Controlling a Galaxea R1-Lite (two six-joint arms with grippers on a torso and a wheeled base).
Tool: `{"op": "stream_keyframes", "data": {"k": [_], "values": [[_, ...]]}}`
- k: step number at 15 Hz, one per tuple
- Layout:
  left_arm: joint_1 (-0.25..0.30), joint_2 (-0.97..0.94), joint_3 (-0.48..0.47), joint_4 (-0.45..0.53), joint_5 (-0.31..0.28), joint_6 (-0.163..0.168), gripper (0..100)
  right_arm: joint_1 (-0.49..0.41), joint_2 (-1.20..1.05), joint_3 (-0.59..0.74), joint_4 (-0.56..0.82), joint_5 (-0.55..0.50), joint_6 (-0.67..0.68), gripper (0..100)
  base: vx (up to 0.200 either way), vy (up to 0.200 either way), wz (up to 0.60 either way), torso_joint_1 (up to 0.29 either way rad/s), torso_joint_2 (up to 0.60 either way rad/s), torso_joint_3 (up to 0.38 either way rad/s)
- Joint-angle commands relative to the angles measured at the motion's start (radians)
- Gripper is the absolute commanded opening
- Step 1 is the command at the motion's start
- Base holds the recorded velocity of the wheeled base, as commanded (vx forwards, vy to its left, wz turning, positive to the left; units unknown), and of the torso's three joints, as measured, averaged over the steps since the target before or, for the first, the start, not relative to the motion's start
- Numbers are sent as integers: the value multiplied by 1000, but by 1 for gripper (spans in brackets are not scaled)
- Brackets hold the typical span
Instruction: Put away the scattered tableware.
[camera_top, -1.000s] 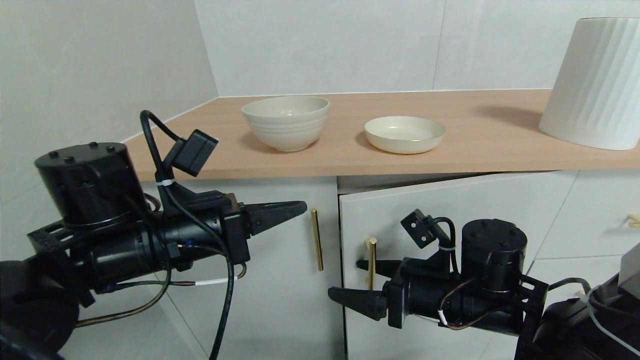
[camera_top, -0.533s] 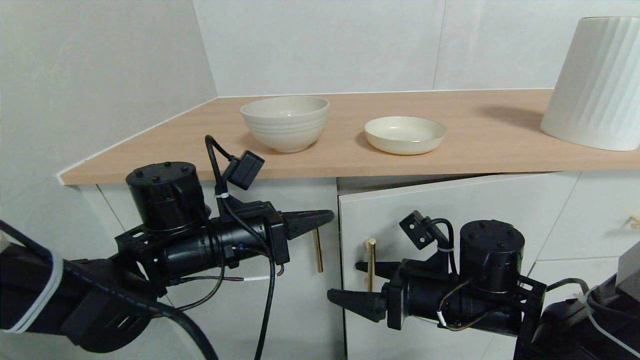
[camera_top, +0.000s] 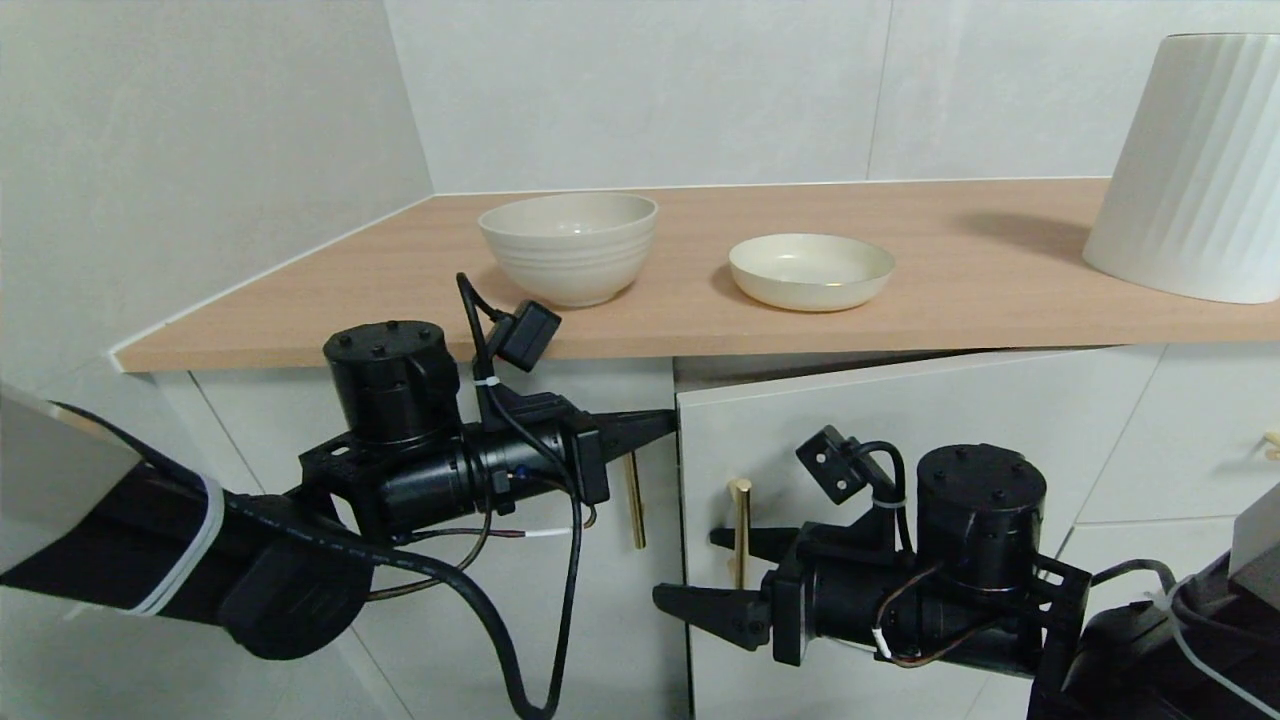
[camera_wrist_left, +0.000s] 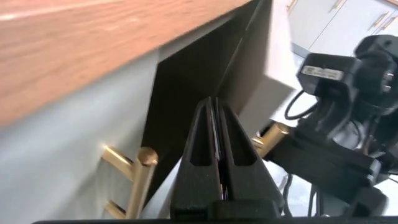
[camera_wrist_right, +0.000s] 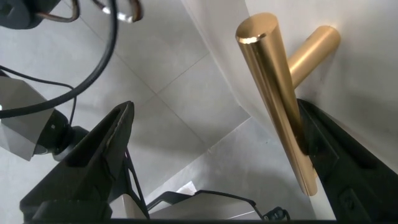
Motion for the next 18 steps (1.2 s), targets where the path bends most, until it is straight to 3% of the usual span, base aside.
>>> {"op": "stream_keyframes", "data": {"k": [1, 7, 14, 18], "values": [[-2, 21, -21, 0, 0, -1, 0, 1, 6, 0, 0, 2, 1, 100, 0, 0, 0, 0, 0, 0], [-65, 54, -39, 0, 1, -1, 0, 6, 14, 0, 0, 2, 1, 100, 0, 0, 0, 0, 0, 0], [-96, 81, -42, -2, 16, -1, 0, 6, 26, 0, -40, -3, -1, 100, 0, 0, 0, 0, 0, 0], [-113, 97, -56, -2, 20, -2, 0, -2, 15, 3, -57, -29, -1, 100, -200, 0, 0, 4, -1, -4]]}}
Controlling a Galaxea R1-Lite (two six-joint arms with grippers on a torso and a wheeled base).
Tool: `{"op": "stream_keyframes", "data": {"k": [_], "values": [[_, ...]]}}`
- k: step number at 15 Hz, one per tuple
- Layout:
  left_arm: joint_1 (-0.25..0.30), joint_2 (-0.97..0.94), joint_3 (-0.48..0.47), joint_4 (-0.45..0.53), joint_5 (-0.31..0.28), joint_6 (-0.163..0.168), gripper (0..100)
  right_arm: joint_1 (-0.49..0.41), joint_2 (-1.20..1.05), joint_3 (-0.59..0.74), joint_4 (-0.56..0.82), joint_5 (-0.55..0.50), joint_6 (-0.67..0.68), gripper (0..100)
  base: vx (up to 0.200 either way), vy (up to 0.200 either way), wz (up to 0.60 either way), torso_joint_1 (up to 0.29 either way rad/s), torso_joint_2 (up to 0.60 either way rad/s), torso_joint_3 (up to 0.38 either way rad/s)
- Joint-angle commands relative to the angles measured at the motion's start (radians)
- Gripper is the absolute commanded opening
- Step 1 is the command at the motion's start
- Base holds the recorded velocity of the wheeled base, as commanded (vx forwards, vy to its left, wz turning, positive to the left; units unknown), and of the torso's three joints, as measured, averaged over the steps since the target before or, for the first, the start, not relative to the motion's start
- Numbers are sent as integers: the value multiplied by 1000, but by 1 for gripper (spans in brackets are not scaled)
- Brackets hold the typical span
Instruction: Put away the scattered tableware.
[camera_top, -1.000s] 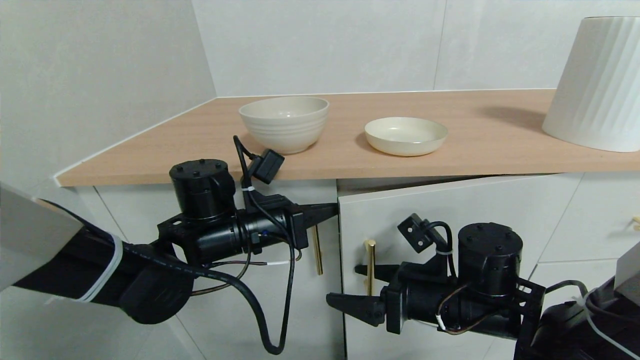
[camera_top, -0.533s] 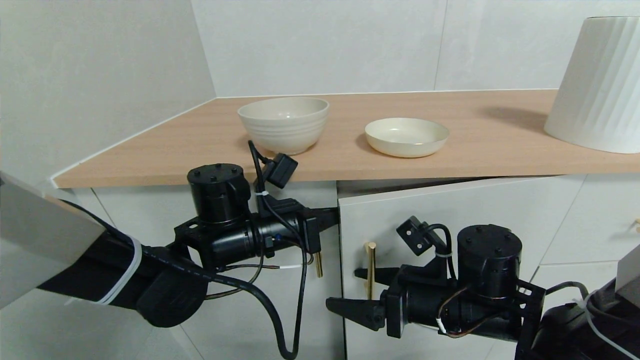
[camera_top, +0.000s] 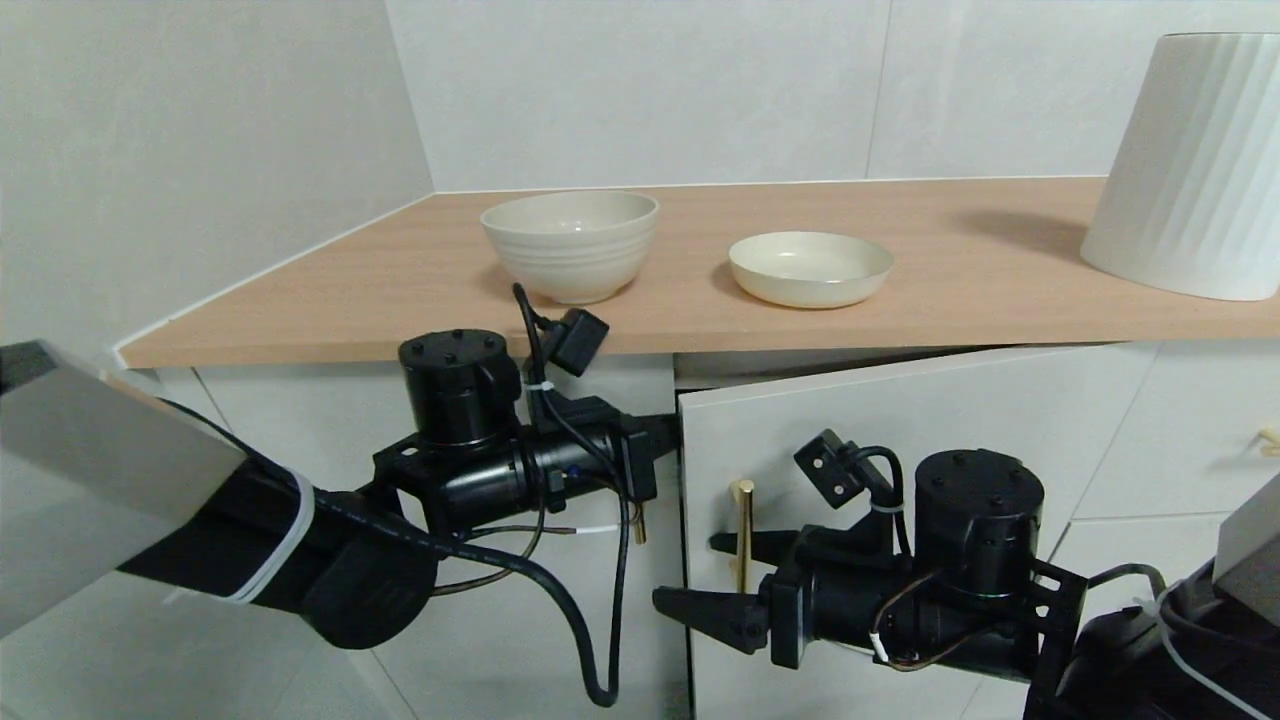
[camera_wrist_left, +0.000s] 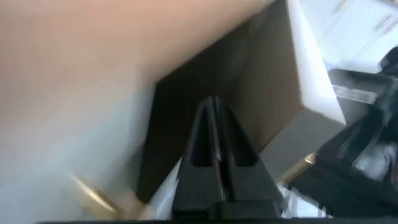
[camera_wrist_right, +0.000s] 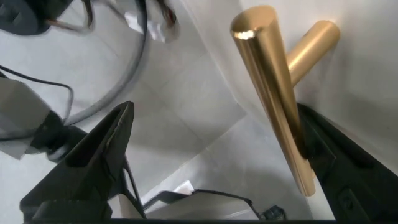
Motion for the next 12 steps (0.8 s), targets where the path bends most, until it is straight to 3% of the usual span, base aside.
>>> {"op": "stream_keyframes", "data": {"k": [1, 4, 12], "values": [[-7, 16, -12, -4, -9, 3, 0, -14, -11, 2, -9, -14, 1, 100, -200, 0, 0, -2, 2, -2], [-7, 25, -19, -2, -1, 3, 0, -38, -49, 25, -20, -28, -1, 100, -200, 0, 0, 7, 2, 1], [-109, 87, -104, 36, 31, 3, 0, -169, -75, 21, -35, -24, -5, 100, 0, 0, 0, 0, 0, 0]]}}
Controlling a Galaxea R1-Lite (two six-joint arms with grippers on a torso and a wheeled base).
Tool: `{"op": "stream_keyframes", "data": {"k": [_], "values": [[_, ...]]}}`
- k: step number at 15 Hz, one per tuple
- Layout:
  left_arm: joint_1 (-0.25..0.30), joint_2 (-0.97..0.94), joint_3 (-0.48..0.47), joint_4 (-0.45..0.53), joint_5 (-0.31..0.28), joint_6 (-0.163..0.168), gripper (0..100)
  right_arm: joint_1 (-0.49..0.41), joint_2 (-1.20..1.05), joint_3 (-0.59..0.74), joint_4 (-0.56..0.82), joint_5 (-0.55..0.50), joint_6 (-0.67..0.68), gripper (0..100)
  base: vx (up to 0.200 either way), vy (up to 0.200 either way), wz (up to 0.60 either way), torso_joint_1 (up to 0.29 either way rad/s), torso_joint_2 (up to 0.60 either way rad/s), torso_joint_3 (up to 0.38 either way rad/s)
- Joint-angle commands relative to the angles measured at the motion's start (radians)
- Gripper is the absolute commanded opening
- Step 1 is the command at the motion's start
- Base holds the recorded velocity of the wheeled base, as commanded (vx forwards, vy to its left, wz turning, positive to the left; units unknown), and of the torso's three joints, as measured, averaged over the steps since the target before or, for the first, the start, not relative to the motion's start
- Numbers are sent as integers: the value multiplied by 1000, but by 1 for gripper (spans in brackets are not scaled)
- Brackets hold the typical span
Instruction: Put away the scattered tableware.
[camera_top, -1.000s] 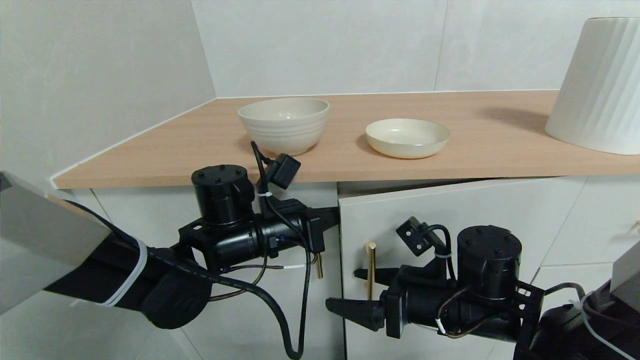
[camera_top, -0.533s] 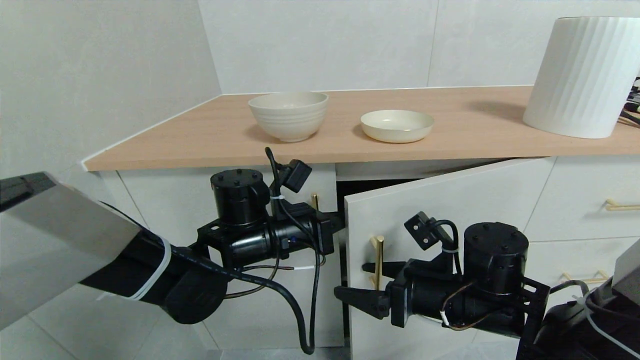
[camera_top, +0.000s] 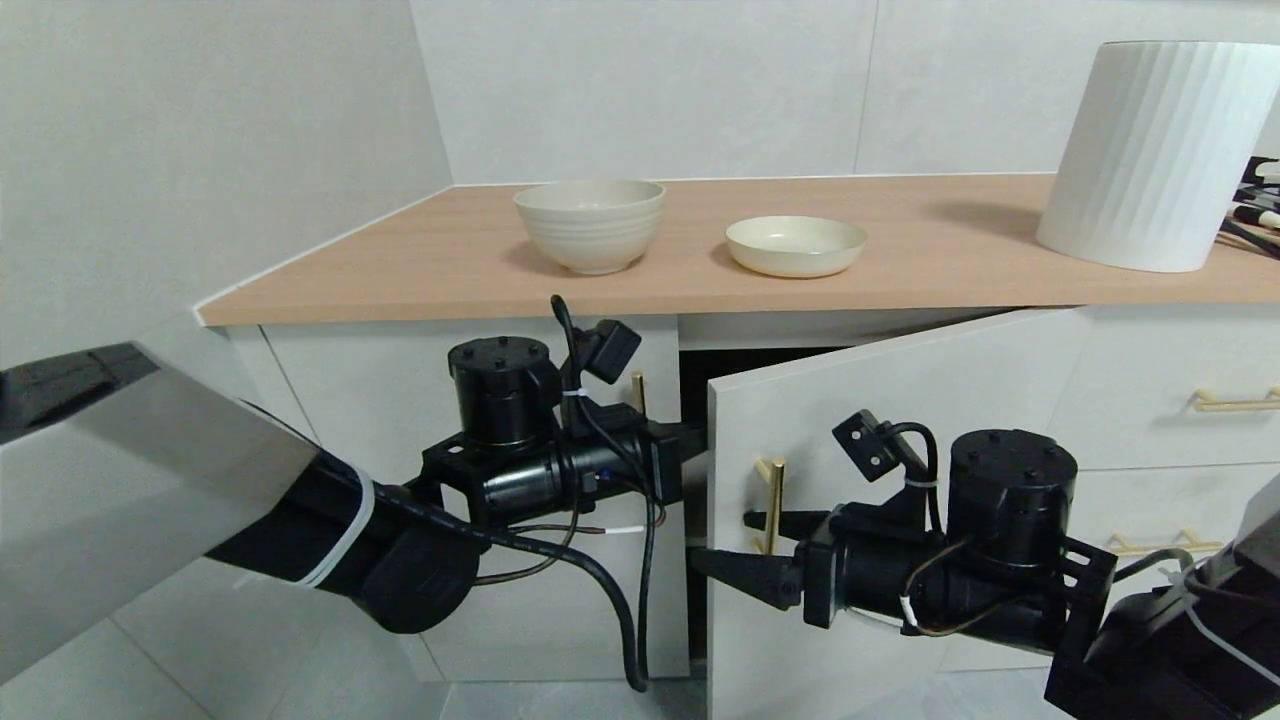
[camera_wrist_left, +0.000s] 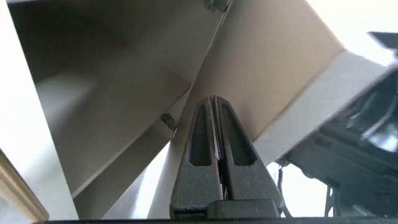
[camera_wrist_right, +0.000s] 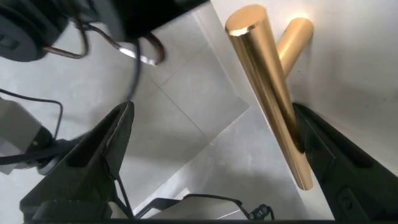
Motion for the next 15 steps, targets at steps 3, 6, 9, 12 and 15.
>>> {"op": "stream_keyframes", "data": {"k": [3, 6, 9, 12, 15], "values": [[-94, 58, -97, 54, 17, 0, 0, -81, -44, 14, -15, -16, -7, 100, 0, 0, 0, 0, 0, 0], [-95, 83, -138, 61, 17, 0, 0, -135, -69, 15, -17, -13, -7, 100, 0, 0, 0, 0, 0, 0], [-111, 72, -138, 69, 19, 0, 0, -172, -106, 61, -17, -13, -9, 100, 0, 0, 0, 0, 0, 0], [-118, 64, -138, 70, 20, -1, 0, -172, -190, 191, -17, -11, -11, 100, -67, 0, 0, -1, 2, 2], [-118, 64, -140, 72, 26, -1, 0, -170, -234, 277, -17, -11, -11, 100, -200, 0, 0, 9, 1, 5]]}}
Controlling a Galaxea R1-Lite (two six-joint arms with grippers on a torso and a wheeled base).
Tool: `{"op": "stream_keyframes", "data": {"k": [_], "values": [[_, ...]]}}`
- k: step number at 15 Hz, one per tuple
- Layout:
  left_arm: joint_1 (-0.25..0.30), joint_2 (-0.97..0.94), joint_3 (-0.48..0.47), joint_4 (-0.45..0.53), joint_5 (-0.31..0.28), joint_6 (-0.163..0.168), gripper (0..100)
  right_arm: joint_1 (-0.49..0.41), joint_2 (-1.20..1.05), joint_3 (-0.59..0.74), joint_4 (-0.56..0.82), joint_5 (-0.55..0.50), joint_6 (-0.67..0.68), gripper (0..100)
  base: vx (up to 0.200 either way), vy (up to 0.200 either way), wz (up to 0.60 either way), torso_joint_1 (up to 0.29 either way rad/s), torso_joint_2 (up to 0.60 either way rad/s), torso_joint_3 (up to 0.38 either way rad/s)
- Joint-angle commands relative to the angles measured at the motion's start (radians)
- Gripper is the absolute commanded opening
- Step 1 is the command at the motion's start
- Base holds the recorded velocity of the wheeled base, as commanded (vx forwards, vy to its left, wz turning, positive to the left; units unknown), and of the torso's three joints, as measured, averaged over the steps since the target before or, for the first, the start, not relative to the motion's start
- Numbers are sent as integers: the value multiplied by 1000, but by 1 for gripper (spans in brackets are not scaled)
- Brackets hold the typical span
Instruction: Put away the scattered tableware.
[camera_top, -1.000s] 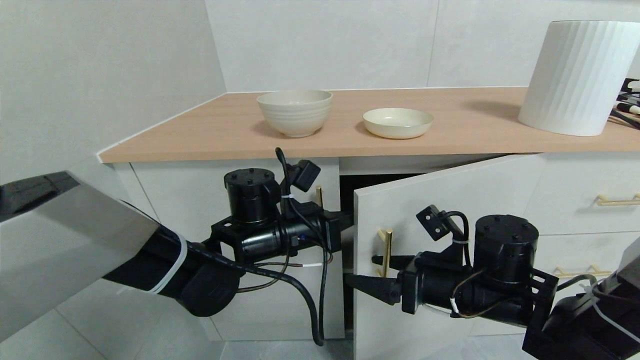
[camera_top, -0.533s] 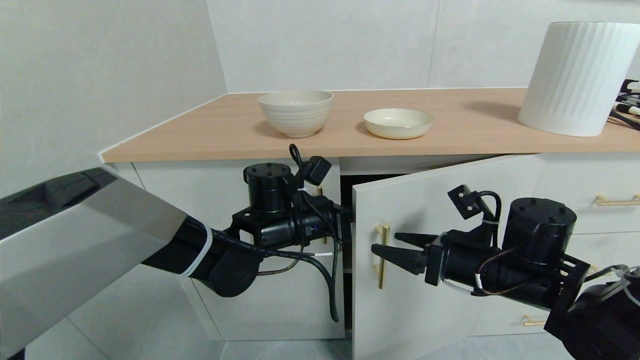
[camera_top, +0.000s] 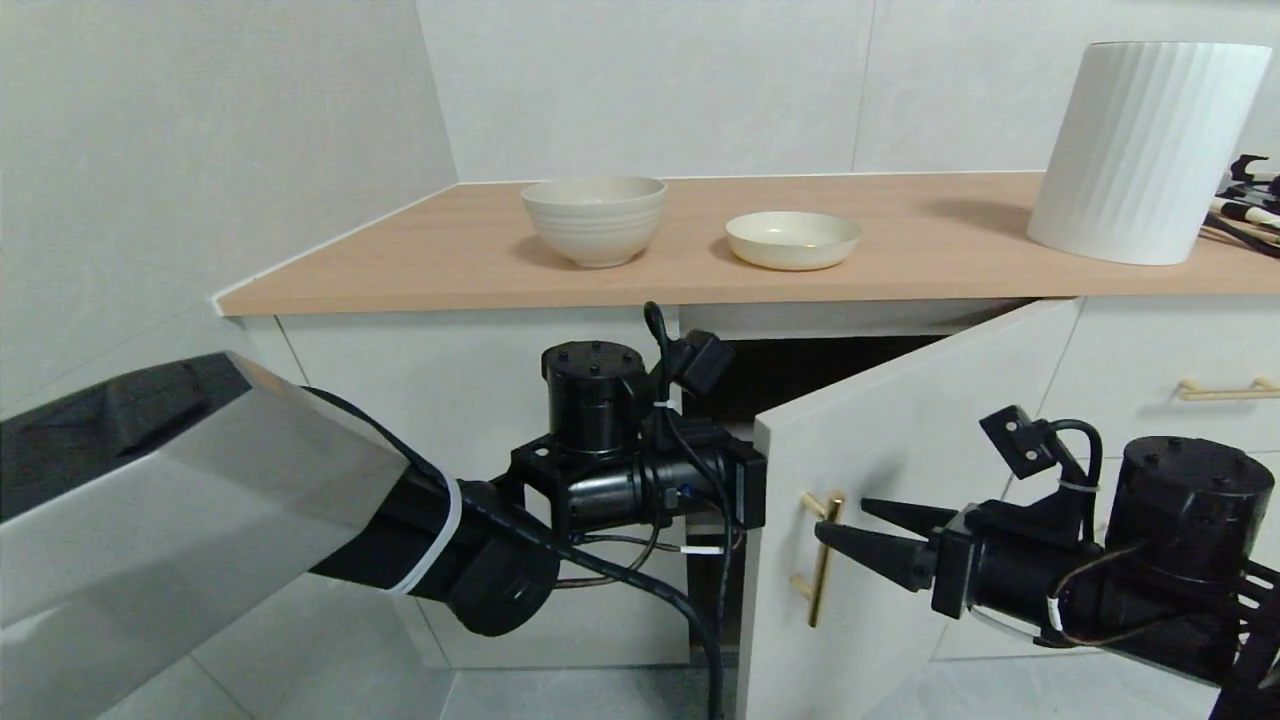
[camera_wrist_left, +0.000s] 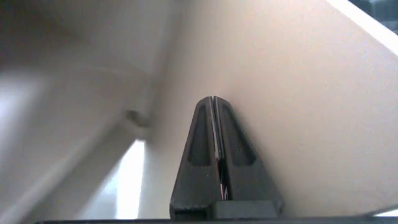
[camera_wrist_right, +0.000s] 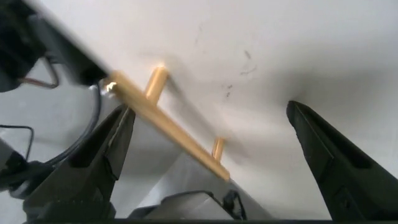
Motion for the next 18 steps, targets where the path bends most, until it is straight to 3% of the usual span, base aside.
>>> {"op": "stream_keyframes", "data": {"k": [1, 11, 13, 18], "values": [[-3, -4, -2, -3, 8, 1, 0, 4, -66, 69, 4, 16, -1, 100, -200, 0, 0, 7, 7, 2], [-38, 37, -75, 59, 65, 0, 0, 5, -305, 321, 6, 24, -4, 100, -20, 0, 0, 0, 0, 0], [-38, 37, -92, 83, 68, 0, 0, 7, -341, 321, 30, 27, -2, 100, 0, 0, 0, 0, 0, 0], [-38, 66, -149, 128, 79, 0, 0, 8, -374, 321, 112, 65, -2, 100, -160, 0, 0, 9, 2, 2]]}}
